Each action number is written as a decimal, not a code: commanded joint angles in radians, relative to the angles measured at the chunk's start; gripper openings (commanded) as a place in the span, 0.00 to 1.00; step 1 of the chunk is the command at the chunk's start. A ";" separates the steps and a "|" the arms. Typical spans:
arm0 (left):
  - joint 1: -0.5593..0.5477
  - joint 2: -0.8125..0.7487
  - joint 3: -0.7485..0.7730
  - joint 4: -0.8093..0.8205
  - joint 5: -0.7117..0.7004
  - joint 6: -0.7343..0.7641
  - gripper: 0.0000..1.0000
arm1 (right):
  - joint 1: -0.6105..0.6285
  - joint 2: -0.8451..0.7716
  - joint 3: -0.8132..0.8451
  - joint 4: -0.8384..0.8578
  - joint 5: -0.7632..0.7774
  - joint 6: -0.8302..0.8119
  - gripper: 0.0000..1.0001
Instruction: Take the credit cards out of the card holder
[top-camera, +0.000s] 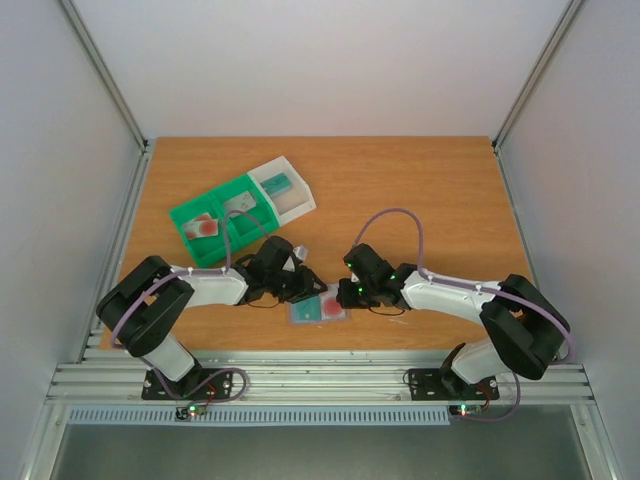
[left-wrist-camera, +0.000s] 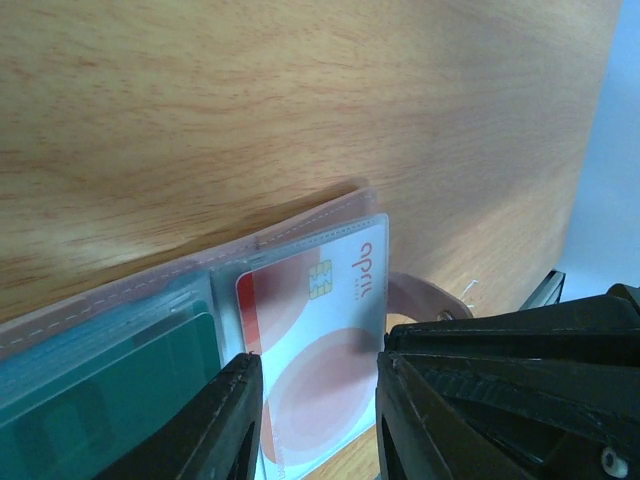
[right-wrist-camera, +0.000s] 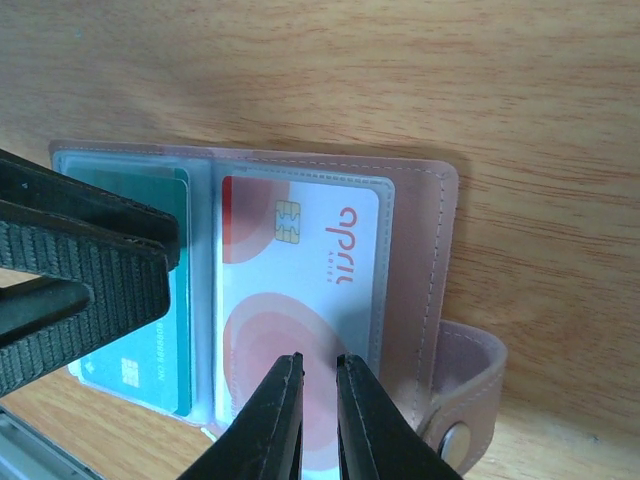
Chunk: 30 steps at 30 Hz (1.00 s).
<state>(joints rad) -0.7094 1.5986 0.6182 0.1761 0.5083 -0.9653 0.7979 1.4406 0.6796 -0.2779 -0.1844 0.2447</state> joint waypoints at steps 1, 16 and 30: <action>-0.007 0.015 -0.015 0.052 -0.009 -0.001 0.33 | 0.004 0.024 0.008 0.005 0.026 -0.010 0.12; -0.006 0.028 -0.037 0.068 -0.037 -0.016 0.33 | 0.004 0.060 -0.047 0.027 0.034 0.010 0.06; -0.007 0.057 -0.051 0.106 -0.040 -0.041 0.31 | 0.004 0.065 -0.058 0.042 0.027 0.014 0.02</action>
<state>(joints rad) -0.7094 1.6318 0.5869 0.2432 0.4919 -1.0061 0.7975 1.4841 0.6456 -0.2436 -0.1680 0.2474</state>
